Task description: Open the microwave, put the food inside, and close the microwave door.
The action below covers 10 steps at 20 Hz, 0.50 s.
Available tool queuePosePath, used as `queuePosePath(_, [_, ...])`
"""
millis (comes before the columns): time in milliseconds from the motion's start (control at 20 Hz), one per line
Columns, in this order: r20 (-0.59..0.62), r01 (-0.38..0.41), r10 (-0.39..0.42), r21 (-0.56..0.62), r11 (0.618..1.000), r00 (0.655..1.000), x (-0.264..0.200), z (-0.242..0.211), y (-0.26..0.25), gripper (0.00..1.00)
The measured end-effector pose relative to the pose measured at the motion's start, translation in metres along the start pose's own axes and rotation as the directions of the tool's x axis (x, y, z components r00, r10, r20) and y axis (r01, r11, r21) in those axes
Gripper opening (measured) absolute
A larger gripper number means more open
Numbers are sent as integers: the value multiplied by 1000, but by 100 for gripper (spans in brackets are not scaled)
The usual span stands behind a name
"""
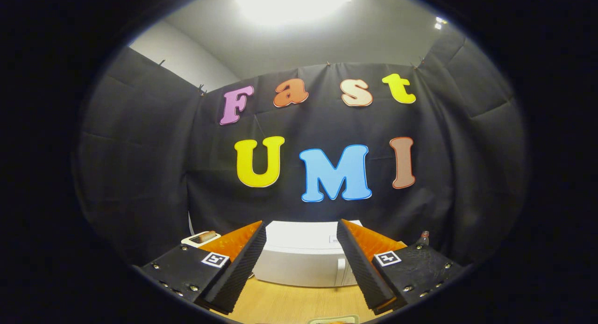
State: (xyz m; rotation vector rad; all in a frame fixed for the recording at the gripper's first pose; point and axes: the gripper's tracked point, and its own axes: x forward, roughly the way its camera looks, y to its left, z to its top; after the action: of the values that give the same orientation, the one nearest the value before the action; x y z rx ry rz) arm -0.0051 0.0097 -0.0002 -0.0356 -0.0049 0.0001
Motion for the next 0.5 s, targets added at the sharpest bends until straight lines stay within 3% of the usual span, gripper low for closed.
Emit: queuePosePath(500, [5,65,-64,-57,996,998,19,-26,-22,98])
